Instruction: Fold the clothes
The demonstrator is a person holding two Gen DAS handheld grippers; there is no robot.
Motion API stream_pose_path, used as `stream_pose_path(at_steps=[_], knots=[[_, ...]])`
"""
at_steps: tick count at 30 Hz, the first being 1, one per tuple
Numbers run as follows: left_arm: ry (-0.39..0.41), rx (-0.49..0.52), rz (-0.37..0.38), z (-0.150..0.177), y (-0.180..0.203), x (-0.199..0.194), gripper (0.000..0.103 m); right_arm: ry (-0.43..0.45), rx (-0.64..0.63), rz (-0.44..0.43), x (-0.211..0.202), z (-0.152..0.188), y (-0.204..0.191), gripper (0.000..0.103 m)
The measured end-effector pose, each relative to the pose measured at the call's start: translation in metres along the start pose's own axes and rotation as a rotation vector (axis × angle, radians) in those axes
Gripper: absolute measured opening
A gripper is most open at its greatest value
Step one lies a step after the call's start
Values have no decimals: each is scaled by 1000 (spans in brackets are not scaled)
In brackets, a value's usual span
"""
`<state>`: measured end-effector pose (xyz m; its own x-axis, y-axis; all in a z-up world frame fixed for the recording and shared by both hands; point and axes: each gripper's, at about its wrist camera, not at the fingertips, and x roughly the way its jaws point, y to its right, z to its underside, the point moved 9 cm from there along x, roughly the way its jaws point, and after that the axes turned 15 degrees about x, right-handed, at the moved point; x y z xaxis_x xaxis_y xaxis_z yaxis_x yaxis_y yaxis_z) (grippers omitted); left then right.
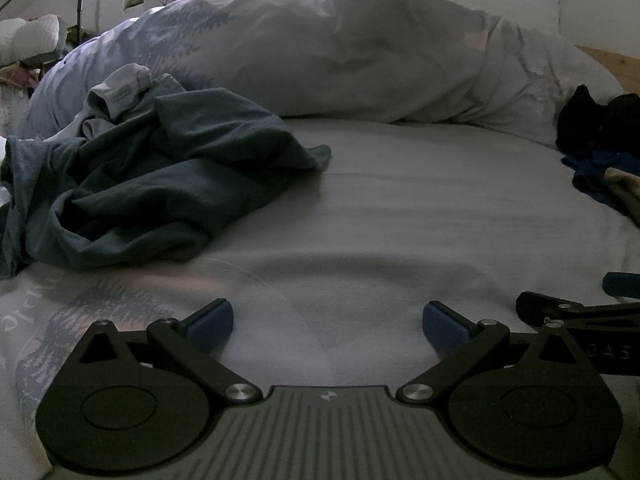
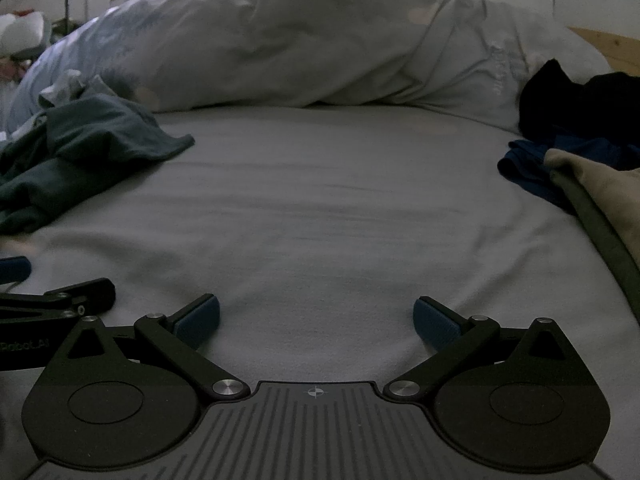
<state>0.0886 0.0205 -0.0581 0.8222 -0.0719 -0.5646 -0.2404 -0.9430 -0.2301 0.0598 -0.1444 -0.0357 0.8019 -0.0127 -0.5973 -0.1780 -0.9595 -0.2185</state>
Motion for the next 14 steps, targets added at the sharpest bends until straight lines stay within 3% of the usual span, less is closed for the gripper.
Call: stream_pose_path(at_steps=[14], knots=[[-2, -1, -1, 0, 2, -1, 103, 0, 1, 3, 1, 0, -3, 103]])
